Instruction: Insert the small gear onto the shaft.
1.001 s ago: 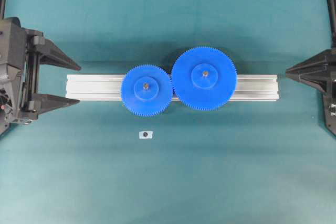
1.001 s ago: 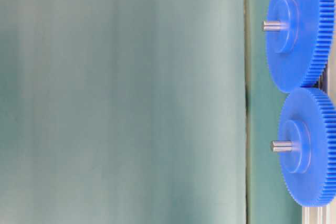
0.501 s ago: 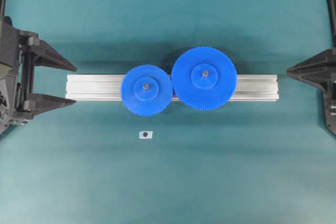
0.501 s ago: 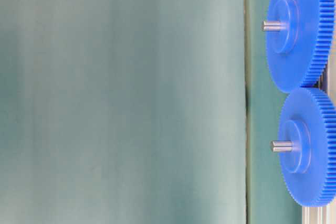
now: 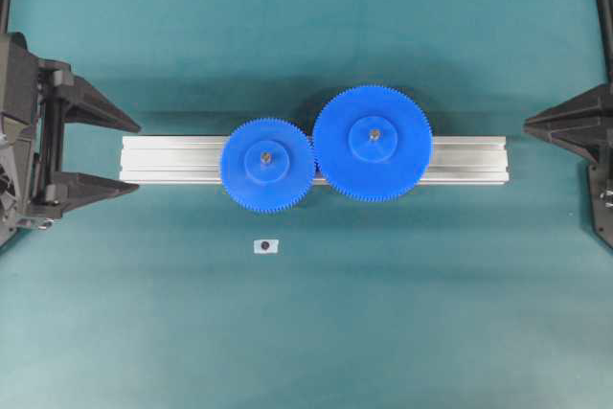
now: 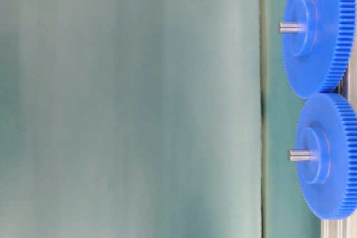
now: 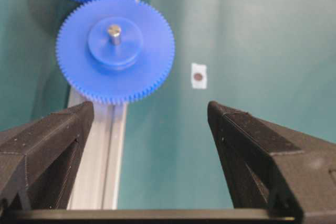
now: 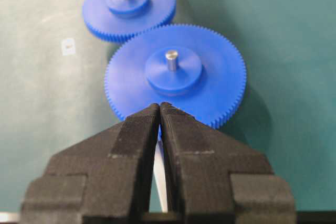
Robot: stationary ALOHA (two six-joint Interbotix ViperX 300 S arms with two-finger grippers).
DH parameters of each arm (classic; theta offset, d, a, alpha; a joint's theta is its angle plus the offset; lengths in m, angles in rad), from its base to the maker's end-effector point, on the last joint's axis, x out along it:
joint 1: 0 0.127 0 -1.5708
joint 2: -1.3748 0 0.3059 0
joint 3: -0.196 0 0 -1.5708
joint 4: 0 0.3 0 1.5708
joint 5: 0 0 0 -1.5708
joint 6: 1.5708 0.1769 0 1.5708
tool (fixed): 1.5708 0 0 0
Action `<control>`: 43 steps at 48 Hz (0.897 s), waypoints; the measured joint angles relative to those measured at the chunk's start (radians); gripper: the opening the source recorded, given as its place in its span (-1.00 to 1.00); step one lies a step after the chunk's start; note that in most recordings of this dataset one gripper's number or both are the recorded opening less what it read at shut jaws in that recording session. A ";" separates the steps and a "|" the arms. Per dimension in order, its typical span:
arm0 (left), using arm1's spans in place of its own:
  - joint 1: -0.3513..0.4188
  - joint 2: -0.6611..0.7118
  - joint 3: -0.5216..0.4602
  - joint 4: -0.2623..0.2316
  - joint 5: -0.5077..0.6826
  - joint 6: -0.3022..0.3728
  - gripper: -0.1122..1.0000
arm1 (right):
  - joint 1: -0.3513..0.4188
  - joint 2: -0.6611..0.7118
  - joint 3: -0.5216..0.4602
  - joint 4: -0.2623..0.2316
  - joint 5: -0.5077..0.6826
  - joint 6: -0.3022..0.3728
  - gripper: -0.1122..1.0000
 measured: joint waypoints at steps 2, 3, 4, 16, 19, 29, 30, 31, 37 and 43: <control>0.000 0.000 -0.002 0.000 0.000 -0.003 0.77 | 0.002 0.000 -0.003 -0.002 0.000 0.000 -0.53; 0.000 0.000 -0.002 0.000 -0.002 -0.003 0.77 | 0.002 -0.002 -0.005 -0.002 0.000 0.000 -0.53; 0.000 0.000 -0.002 0.002 -0.002 -0.003 0.77 | 0.000 -0.002 -0.005 -0.002 0.000 0.002 -0.53; 0.002 0.000 -0.002 0.002 0.000 0.000 0.77 | 0.008 -0.002 -0.006 -0.002 0.000 0.000 -0.53; 0.000 0.000 0.000 0.002 0.000 0.000 0.77 | 0.009 -0.002 -0.006 -0.002 0.000 0.000 -0.53; 0.000 0.000 0.000 0.002 0.002 0.000 0.77 | 0.015 -0.002 -0.006 0.000 0.003 0.000 -0.53; 0.000 0.000 0.000 0.000 0.003 0.000 0.77 | 0.017 0.000 -0.006 0.000 0.003 0.000 -0.53; 0.000 0.000 0.000 0.000 0.003 -0.002 0.77 | 0.018 -0.002 -0.006 -0.002 0.003 0.000 -0.53; 0.002 0.002 0.000 0.002 0.003 0.000 0.77 | 0.021 -0.002 -0.006 -0.002 0.005 0.002 -0.53; 0.000 0.005 0.000 0.000 0.002 0.000 0.77 | 0.023 -0.002 -0.006 -0.002 0.008 0.000 -0.53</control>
